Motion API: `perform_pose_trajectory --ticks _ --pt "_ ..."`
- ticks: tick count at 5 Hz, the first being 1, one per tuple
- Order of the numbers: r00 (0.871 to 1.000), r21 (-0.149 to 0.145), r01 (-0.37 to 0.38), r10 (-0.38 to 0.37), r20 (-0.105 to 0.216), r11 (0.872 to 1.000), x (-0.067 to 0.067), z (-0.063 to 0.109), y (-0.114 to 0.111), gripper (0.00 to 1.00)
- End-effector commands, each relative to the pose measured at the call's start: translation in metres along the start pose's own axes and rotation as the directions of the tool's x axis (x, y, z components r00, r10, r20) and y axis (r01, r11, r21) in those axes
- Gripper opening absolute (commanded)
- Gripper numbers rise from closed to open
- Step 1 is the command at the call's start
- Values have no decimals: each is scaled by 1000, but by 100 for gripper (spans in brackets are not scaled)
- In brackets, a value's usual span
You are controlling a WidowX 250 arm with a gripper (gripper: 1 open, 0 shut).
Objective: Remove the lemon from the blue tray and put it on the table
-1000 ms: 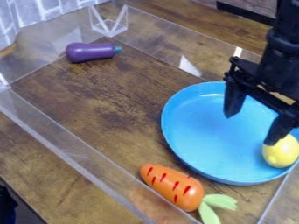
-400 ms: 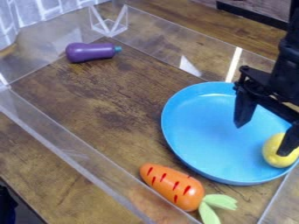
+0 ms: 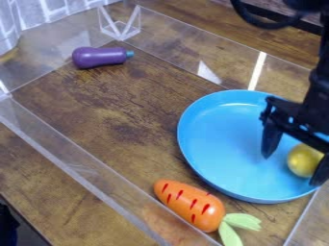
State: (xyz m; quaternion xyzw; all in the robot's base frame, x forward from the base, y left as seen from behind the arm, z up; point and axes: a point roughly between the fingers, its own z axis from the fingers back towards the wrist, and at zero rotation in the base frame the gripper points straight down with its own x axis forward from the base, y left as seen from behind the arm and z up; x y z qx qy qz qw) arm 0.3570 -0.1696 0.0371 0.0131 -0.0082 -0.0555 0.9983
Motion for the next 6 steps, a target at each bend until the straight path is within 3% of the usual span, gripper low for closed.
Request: perform_pose_trajectory --ticks 1,2,4,6 --pt "998 -28 -16 17 65 999 8 17 -18 0" --pt "997 -26 -38 39 65 999 6 20 -16 0" --pt "997 -20 3 -2 77 1000 -14 9 -15 0" --pt "997 -14 -1 2 71 1000 -19 7 -18 0"
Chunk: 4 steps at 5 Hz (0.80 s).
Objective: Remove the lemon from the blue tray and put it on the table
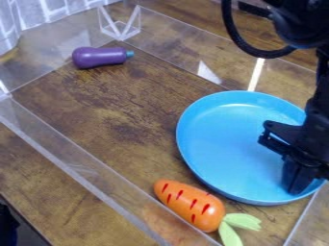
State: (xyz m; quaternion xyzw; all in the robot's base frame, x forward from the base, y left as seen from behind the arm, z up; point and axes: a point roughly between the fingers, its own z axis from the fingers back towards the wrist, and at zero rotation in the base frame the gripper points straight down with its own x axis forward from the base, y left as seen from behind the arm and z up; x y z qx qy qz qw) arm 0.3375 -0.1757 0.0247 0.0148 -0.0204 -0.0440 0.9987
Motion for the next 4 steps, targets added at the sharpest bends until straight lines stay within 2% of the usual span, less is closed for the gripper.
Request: perform_pose_trajectory --ticks 1,3,4 --pt "999 -16 16 -15 45 1000 2 16 -10 0" --pt "999 -9 8 -8 42 1000 6 11 -10 0" --pt "998 -8 37 -37 41 999 11 12 -9 0"
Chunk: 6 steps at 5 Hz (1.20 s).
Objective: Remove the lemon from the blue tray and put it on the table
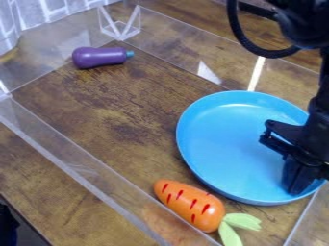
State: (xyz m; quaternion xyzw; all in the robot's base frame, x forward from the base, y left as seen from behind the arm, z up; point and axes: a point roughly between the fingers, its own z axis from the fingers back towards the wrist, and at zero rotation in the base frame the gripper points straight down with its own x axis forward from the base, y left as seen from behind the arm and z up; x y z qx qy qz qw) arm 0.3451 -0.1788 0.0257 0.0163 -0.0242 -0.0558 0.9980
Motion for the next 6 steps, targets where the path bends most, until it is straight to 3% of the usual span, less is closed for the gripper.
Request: perform_pose_trajectory --ticks 1,3,4,5,6 --pt "999 -10 40 -39 32 999 8 13 -3 0" --pt "993 4 -113 112 24 994 6 28 3 0" --pt "999 3 -18 18 28 1000 7 31 1 0" --pt "997 2 75 -75 31 997 8 33 -2 100" --pt "987 3 154 -154 32 988 8 35 -3 0"
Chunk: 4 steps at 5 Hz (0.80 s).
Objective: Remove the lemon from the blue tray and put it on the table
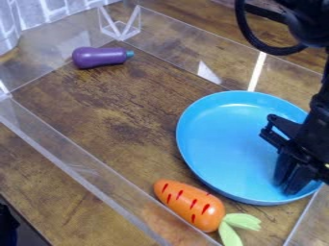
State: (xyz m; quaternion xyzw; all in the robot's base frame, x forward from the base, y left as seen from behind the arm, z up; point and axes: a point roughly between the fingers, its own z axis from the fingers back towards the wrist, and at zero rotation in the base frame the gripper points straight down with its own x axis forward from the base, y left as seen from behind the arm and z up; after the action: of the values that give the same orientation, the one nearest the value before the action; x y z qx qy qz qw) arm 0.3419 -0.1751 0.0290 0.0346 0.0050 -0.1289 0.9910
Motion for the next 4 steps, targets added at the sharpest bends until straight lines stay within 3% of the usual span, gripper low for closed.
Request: perform_pose_trajectory --ticks 1,4 --pt "996 -19 13 -11 90 1000 8 28 -7 0" --pt "997 -10 -14 14 78 1000 -7 26 -9 0"
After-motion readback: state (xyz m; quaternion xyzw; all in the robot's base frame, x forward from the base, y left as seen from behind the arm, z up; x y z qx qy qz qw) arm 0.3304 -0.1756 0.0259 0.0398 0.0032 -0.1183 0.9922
